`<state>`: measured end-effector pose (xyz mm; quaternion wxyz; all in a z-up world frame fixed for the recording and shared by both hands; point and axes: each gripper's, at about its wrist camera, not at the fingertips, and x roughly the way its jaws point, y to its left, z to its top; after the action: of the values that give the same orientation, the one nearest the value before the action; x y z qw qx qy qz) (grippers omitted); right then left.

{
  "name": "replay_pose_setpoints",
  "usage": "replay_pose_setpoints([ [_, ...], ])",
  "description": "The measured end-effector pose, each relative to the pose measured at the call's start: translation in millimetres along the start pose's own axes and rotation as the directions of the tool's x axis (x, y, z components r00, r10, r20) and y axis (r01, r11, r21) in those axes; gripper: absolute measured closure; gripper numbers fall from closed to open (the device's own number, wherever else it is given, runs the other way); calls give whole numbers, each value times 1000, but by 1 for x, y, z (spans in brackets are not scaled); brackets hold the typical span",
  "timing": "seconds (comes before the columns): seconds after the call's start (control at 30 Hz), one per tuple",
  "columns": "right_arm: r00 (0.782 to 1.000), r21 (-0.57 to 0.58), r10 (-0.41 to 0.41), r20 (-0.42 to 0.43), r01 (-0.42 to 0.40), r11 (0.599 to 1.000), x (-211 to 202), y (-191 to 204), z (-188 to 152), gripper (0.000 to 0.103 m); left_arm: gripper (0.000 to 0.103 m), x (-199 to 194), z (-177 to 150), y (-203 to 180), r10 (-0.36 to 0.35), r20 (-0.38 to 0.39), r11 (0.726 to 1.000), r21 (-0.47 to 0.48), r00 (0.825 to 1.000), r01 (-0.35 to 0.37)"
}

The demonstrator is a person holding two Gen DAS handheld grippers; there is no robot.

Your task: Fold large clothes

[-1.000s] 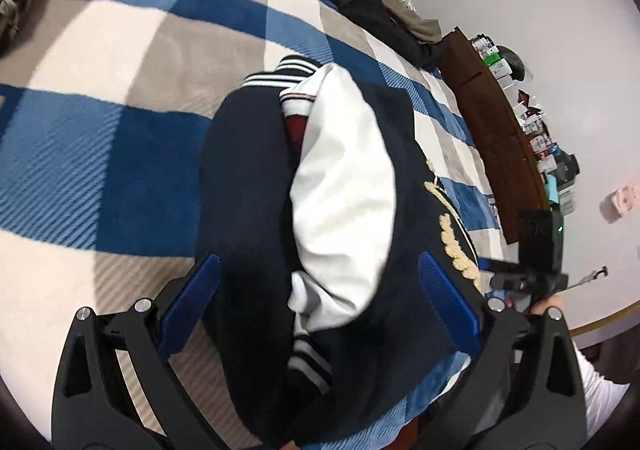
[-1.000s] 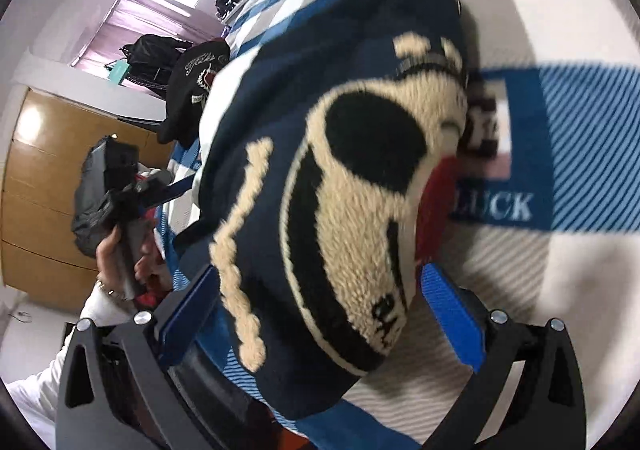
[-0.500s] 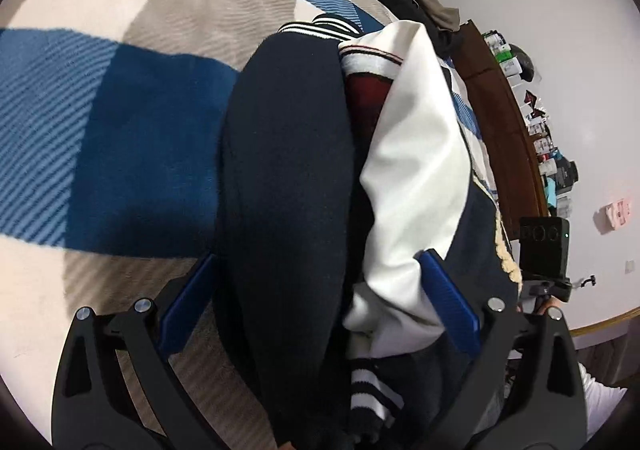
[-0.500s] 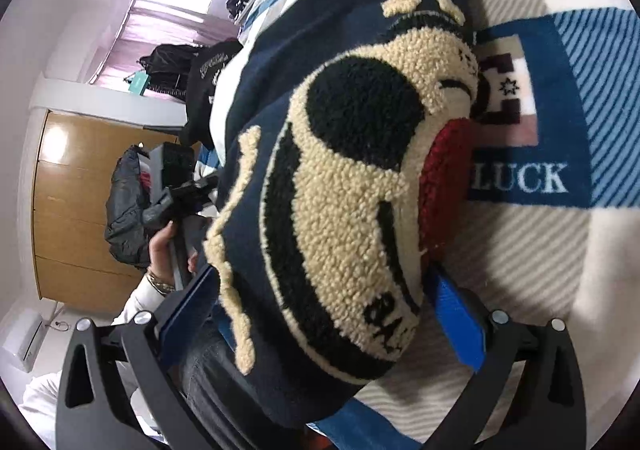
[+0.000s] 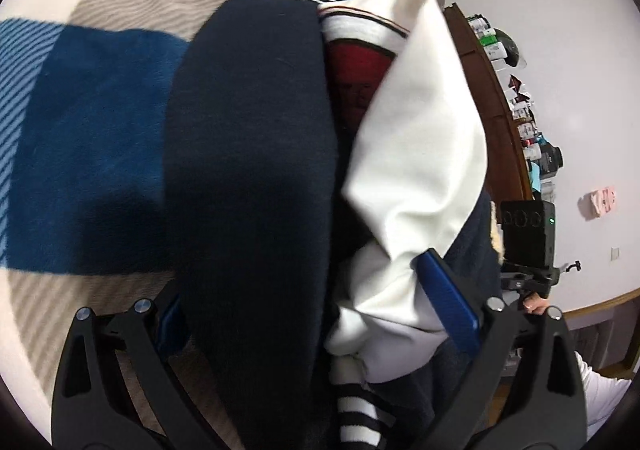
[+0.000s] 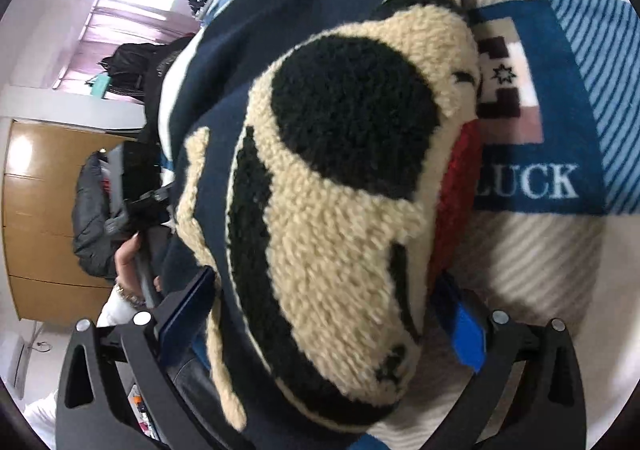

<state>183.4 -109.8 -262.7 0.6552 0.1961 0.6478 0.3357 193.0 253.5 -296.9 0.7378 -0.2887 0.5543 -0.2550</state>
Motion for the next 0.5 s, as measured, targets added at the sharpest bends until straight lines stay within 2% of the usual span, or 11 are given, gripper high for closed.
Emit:
replay_pose_setpoints([
  [0.03,1000,-6,-21,2,21,1000,1,4,0,4,20,-1,-1,-2,-4,8,1000,4,1000,4],
  [0.1,999,-35,-40,23,41,999,-4,14,-3,11,28,-3,-2,-8,19,33,999,27,999,-20],
  [0.17,997,-76,-56,46,59,995,-10,25,-4,31,36,-7,-3,-12,27,48,999,44,998,-30],
  [0.23,995,-102,-53,79,61,993,-20,33,-6,39,47,-13,-6,-19,44,81,996,73,996,-50],
  [0.37,988,-146,-66,138,86,986,-28,48,-14,46,57,-21,-14,-37,113,150,978,158,982,-136],
  [0.5,985,-156,-34,170,60,986,-34,54,-17,49,65,-25,-20,-40,127,187,973,169,974,-159],
])
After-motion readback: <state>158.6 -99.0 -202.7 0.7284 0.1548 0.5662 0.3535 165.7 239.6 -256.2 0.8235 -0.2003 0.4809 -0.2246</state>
